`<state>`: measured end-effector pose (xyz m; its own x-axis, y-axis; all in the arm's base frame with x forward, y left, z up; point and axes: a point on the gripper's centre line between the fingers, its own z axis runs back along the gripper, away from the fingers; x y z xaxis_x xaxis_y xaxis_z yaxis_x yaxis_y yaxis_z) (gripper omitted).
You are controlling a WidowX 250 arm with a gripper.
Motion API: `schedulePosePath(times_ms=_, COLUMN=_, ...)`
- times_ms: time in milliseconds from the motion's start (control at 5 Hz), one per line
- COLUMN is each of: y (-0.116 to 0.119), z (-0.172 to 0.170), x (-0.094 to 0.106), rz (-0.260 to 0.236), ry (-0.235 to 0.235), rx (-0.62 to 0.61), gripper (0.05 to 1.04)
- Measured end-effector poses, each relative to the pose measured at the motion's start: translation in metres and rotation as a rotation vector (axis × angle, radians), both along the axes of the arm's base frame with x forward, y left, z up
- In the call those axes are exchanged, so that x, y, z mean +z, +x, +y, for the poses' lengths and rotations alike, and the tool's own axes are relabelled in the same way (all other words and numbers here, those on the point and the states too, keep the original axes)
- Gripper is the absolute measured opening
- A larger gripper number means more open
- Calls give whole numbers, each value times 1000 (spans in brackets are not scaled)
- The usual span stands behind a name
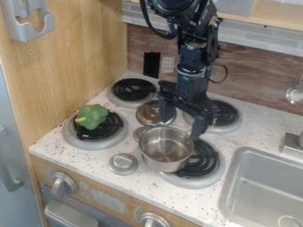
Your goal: Lift the lid and cover the silver pan
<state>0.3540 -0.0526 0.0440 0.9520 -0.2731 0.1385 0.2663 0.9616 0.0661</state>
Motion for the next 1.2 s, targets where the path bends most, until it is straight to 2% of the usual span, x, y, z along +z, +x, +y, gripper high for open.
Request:
schedulePosePath(times_ms=200, y=-3, z=2, x=-12, rz=35, ry=9, rx=5, gripper=999)
schedulePosePath(times_ms=400, y=18, z=20, x=-20, rz=33, ry=40, rx=61, gripper=999)
schedulePosePath(times_ms=600, y=39, z=53, x=-29, rz=29, ry=37, rx=151, gripper=999)
schedulePosePath(times_ms=800, y=60, z=83, x=-30, rz=-6, ry=19, rx=228, gripper=999)
schedulePosePath(times_ms=1200, y=89, z=111, x=-51, rz=-24, ry=6, rx=319, gripper=999)
